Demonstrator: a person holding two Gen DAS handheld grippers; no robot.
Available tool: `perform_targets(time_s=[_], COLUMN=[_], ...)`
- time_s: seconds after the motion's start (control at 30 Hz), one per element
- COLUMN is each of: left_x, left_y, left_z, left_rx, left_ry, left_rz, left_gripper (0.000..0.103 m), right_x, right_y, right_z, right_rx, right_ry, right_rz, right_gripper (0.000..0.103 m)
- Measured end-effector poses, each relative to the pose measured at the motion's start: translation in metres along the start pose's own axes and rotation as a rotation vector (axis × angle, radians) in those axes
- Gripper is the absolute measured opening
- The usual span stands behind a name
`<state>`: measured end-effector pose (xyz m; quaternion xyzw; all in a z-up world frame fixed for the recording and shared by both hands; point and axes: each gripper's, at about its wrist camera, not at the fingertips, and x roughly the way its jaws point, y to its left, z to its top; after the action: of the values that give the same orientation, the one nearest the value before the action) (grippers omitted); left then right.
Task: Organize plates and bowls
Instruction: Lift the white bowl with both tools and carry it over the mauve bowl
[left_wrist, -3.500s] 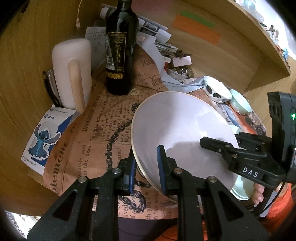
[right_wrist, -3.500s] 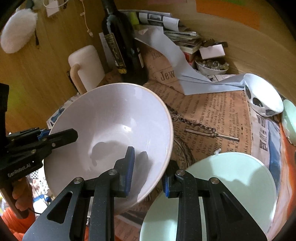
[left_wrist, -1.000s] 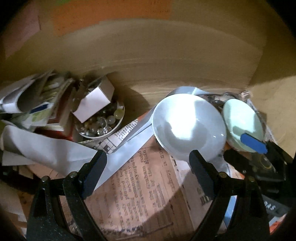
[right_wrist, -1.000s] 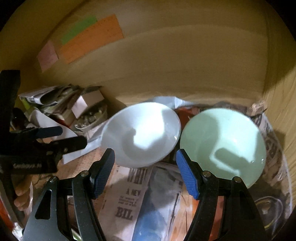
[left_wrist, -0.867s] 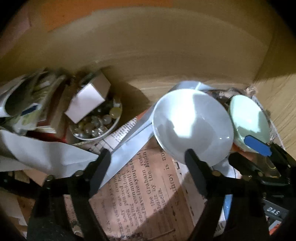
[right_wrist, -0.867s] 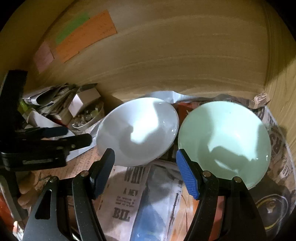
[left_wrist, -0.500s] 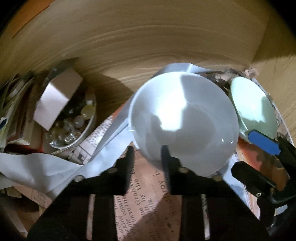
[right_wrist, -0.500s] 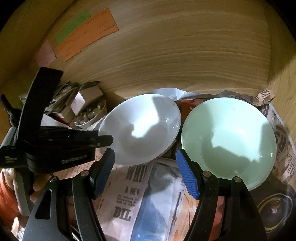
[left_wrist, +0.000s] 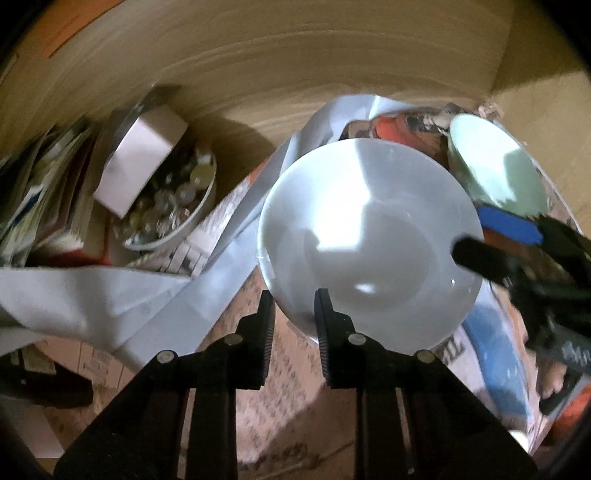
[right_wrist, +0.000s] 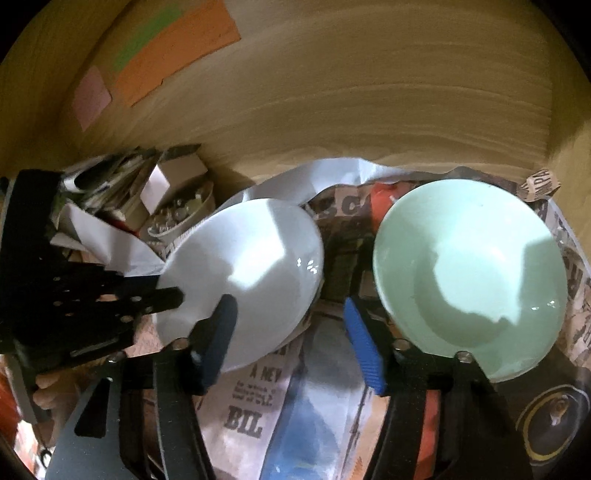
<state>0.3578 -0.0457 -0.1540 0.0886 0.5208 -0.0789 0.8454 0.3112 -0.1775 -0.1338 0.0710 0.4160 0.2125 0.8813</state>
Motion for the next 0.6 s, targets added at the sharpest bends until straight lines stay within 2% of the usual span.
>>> perform_targets(time_s=[0.1,0.23,0.6], left_x=[-0.007,-0.013,-0.024], left_y=[0.002,0.002,0.009], left_z=[-0.013,-0.023,-0.028], left_rx=[0.024,0.047,-0.015], left_ry=[0.002,-0.009,-0.008], left_rz=[-0.011,-0.021,-0.044], left_gripper=[0.022,0.022,0.021], right_x=[0.009,0.017,-0.001], right_y=[0.003,0.006,0.023], right_z=[-0.001,-0.001,0.001], right_rx=[-0.016,-0.026,-0.061], right_ry=[0.032,0.07,0.026], right_rz=[0.002,0.039,-0.015], right_gripper=[0.038,0.016,0.015])
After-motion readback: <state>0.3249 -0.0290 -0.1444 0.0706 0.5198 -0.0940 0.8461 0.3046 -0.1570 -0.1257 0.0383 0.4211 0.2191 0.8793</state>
